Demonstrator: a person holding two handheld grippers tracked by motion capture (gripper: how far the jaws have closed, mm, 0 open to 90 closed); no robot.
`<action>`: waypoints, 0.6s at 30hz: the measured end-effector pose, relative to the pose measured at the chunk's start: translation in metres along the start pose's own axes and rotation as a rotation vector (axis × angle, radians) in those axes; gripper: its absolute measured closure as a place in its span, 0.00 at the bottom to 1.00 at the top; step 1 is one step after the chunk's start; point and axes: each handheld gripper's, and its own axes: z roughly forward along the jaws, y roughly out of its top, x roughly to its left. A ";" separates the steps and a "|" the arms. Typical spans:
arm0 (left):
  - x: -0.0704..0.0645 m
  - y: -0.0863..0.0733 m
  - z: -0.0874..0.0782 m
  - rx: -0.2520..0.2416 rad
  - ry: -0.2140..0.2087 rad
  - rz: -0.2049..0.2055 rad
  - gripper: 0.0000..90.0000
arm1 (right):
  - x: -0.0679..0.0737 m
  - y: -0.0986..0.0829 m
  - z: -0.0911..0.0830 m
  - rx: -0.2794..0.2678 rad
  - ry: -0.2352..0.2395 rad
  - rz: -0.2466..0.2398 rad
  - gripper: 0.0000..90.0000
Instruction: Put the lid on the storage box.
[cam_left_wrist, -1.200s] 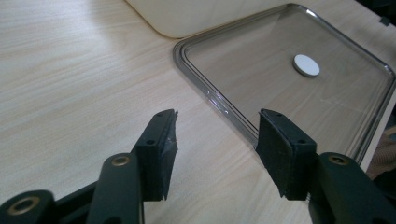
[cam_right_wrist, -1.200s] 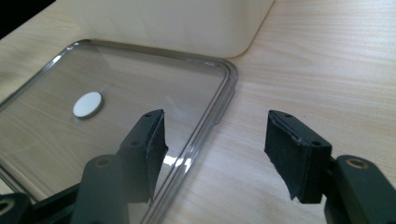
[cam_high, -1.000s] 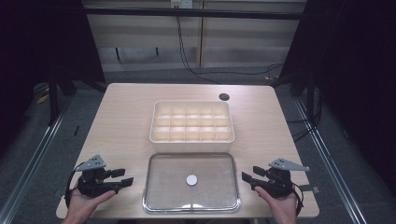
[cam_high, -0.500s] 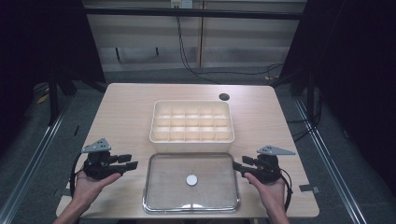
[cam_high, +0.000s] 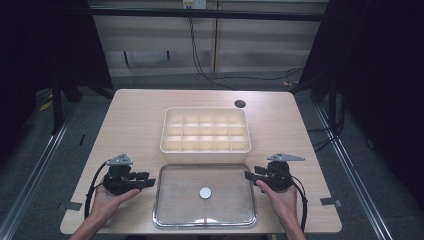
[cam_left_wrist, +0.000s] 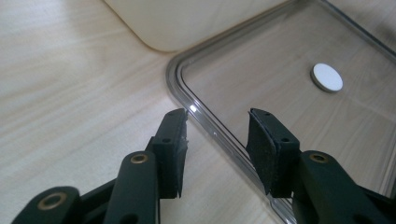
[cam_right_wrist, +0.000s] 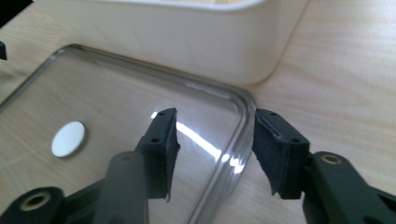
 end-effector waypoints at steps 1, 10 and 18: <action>-0.001 -0.001 0.001 0.011 0.005 0.008 0.64 | -0.001 -0.001 0.001 0.003 -0.004 0.006 0.58; -0.009 -0.003 0.020 0.059 -0.012 0.023 0.63 | -0.005 -0.011 0.010 0.070 -0.014 0.012 0.59; -0.011 -0.004 0.024 0.080 -0.012 0.025 0.63 | -0.005 -0.013 0.014 0.092 -0.027 0.007 0.60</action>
